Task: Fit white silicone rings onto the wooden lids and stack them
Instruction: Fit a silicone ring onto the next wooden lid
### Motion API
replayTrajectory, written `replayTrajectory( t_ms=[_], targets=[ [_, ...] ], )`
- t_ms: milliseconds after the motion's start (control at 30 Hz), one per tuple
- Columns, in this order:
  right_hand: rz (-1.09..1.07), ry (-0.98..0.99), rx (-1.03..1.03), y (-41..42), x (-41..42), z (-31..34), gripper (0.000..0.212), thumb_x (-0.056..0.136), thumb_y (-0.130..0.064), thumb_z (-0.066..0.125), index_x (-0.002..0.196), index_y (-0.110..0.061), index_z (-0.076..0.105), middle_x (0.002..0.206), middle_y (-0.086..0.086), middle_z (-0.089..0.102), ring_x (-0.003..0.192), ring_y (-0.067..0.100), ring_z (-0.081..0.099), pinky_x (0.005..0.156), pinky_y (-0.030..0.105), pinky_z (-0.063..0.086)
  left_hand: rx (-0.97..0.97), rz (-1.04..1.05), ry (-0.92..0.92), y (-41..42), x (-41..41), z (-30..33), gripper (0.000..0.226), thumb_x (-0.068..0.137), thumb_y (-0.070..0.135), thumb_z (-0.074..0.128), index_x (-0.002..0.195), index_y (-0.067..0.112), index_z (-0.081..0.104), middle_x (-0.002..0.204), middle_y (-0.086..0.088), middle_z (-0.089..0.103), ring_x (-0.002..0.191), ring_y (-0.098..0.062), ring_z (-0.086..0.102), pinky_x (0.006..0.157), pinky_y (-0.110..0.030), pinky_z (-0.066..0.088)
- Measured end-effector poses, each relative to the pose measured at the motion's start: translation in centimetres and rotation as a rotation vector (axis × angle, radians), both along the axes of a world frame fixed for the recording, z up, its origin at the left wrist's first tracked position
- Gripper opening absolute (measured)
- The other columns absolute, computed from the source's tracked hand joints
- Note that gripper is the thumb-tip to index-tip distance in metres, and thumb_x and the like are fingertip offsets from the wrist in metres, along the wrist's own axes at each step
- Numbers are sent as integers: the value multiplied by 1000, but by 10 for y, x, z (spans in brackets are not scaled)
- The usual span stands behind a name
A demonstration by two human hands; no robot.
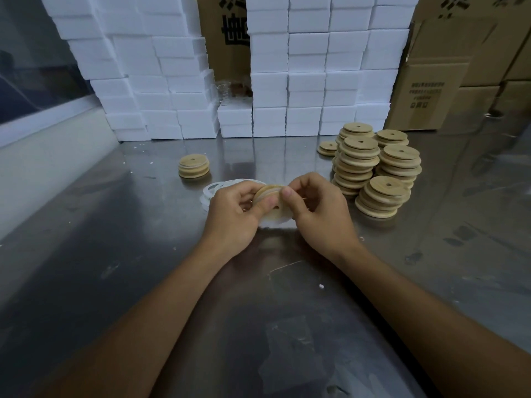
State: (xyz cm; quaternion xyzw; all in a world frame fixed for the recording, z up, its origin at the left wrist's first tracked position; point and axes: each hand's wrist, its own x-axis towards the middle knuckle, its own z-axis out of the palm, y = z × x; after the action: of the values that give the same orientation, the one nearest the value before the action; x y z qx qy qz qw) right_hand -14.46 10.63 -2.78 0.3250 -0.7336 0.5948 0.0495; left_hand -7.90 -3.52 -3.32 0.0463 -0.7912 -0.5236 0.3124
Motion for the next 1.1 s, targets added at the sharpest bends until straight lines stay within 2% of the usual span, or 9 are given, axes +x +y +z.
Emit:
replayTrajectory(
  t_ms=[67, 100, 233, 333, 467, 667, 900, 1000, 1100],
  targets=[
    [4, -106, -60, 0, -1, 2, 14, 94, -16, 64, 82, -15, 59, 80, 10, 70, 76, 26, 68, 71, 45, 58, 138, -6, 16, 3, -1, 0, 13, 86, 11, 72, 93, 21, 71, 90, 2, 76, 85, -12, 72, 80, -26, 57],
    [7, -154, -84, -1, -1, 2, 14, 95, -14, 63, 82, -13, 59, 78, 11, 70, 73, 26, 68, 71, 46, 59, 191, -10, 16, 4, -2, -1, 13, 86, 11, 72, 93, 21, 71, 89, 1, 76, 85, -14, 73, 80, -27, 58],
    [60, -343, -204, 0, -3, 3, 11, 94, -7, 62, 84, -5, 62, 66, 6, 66, 60, 7, 62, 60, 22, 56, 337, -43, -32, 3, -1, -2, 12, 88, 12, 69, 100, 11, 71, 92, -7, 77, 88, -25, 73, 82, -40, 59],
    [85, -372, -219, 2, -5, 5, 9, 93, -7, 64, 86, -1, 64, 69, 10, 68, 63, 12, 63, 61, 23, 57, 416, -54, -57, 2, -1, -2, 19, 90, 13, 67, 107, 4, 70, 94, -11, 77, 90, -28, 73, 83, -43, 58],
    [123, -404, -234, 2, -3, 4, 11, 94, -13, 65, 87, -4, 66, 75, 12, 71, 72, 18, 67, 66, 28, 60, 458, -45, -60, 3, 0, 0, 12, 90, 13, 67, 102, 11, 71, 92, -9, 77, 90, -28, 73, 85, -42, 58],
    [155, -377, -208, 3, -5, 2, 12, 95, -11, 62, 85, -5, 65, 74, 11, 69, 70, 13, 67, 67, 27, 59, 499, -42, -65, 5, 1, 1, 13, 90, 12, 67, 103, 10, 71, 94, -9, 77, 94, -28, 73, 89, -44, 58],
    [166, -329, -233, 4, -5, 3, 14, 95, -4, 60, 81, -6, 61, 71, 10, 66, 68, 13, 65, 67, 28, 59, 481, -41, -66, 5, 1, 0, 21, 90, 14, 68, 109, 7, 70, 95, -6, 77, 91, -22, 73, 78, -32, 57],
    [137, -254, -219, 3, -4, 1, 14, 94, -2, 61, 81, -8, 61, 72, 8, 68, 68, 13, 66, 66, 28, 60, 458, -52, -54, 4, 3, 0, 17, 88, 10, 69, 105, 11, 70, 94, -5, 77, 91, -22, 74, 80, -36, 59],
    [63, -83, -164, 4, -4, -2, 15, 92, -1, 64, 82, -12, 63, 74, 4, 70, 69, 17, 68, 67, 34, 61, 387, -28, -16, 7, 3, 1, 26, 86, 0, 70, 103, 18, 69, 96, -1, 76, 86, -17, 74, 75, -34, 61]
  ],
)
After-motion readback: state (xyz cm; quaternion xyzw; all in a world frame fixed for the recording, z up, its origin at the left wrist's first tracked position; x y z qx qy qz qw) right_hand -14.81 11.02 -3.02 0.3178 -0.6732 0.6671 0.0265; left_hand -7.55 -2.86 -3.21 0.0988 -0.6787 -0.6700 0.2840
